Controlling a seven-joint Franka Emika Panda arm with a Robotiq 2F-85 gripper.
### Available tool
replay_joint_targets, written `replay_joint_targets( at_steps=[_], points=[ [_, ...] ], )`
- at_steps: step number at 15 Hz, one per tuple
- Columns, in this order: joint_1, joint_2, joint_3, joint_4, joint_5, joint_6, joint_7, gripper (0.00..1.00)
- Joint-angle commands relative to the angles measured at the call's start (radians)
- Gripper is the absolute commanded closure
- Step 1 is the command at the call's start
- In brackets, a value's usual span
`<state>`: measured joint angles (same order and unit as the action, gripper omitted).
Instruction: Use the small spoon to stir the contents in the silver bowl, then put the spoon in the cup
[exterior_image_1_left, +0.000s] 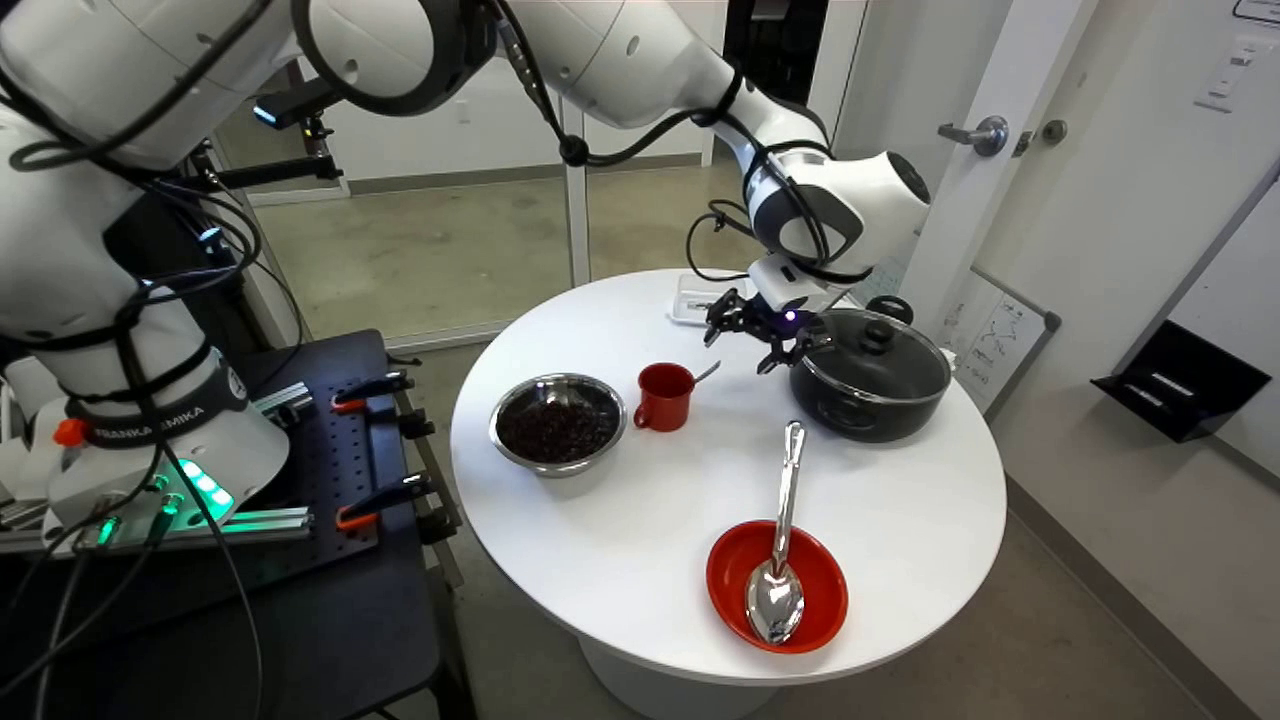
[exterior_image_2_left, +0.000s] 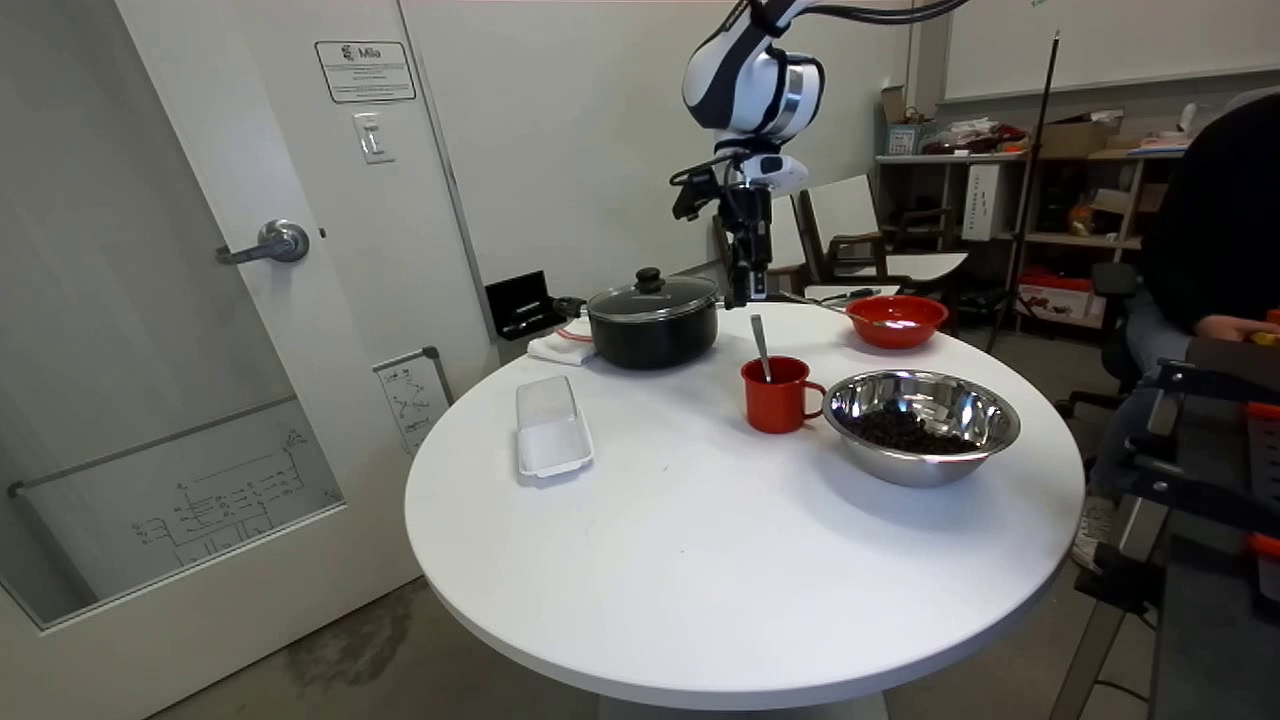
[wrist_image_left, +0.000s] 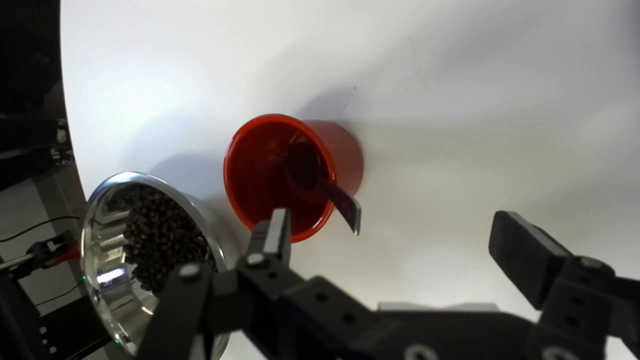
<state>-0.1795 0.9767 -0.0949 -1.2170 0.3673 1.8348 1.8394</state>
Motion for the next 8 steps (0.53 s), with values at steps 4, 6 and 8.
replay_joint_targets(
  at_steps=[4,6,8],
  points=[
    [0.012,0.042,-0.005,0.055,-0.009,-0.018,0.053,0.0],
    [0.012,0.052,-0.005,0.064,-0.012,-0.025,0.056,0.0],
    [0.014,0.063,-0.009,0.072,-0.02,-0.031,0.062,0.0]
  ],
)
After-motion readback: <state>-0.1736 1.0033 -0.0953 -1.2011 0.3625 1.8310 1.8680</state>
